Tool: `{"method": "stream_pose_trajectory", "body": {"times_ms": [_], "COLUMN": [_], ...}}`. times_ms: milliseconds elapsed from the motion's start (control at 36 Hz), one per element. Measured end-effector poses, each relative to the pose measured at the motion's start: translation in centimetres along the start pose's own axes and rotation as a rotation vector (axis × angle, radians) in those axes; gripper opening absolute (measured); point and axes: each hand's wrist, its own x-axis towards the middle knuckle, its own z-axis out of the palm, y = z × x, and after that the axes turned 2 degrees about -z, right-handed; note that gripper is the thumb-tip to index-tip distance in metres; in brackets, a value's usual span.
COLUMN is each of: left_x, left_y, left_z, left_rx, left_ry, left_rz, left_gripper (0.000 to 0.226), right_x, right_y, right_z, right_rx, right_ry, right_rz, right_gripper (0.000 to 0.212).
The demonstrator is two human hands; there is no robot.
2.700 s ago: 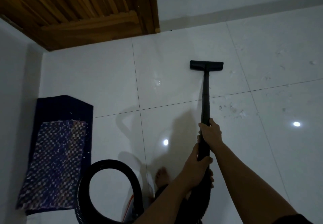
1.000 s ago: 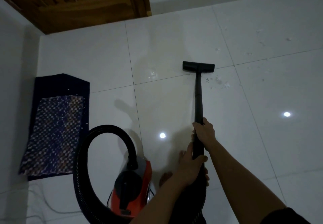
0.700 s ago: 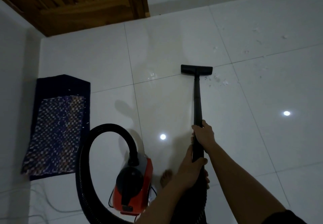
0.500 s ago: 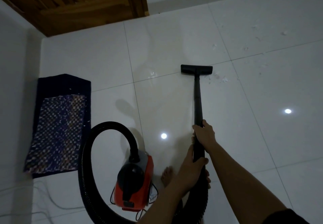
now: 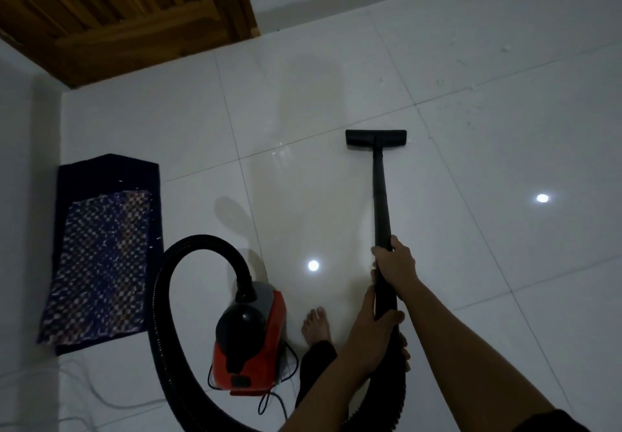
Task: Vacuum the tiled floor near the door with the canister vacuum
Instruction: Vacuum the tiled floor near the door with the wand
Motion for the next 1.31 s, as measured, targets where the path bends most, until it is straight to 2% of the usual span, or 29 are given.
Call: {"method": "stream_pose_trajectory", "body": {"times_ms": [250, 583, 1000, 1306], "left_x": [-0.4, -0.7, 0.6, 2.6], "left_y": [-3.6, -5.9, -3.7, -0.4], "left_z": [3.6, 6.5, 3.9, 1.5], "left_rx": [0.031, 0.073, 0.065, 0.046], "left_ry": [-0.031, -0.051, 0.024, 0.037], "left_rz": [-0.038, -0.102, -0.029, -0.045], "left_gripper": [0.060, 0.063, 0.055, 0.066], "right_x": [-2.2, -3.5, -1.2, 1.5], "right_y": [4.0, 7.4, 4.3, 0.8], "right_z": [-3.8, -6.6, -3.3, -1.3], "right_rx": [0.059, 0.139, 0.195, 0.197], "right_ry": [0.057, 0.055, -0.034, -0.047], "right_rz": [0.041, 0.112, 0.122, 0.137], "right_gripper": [0.035, 0.046, 0.040, 0.038]}}
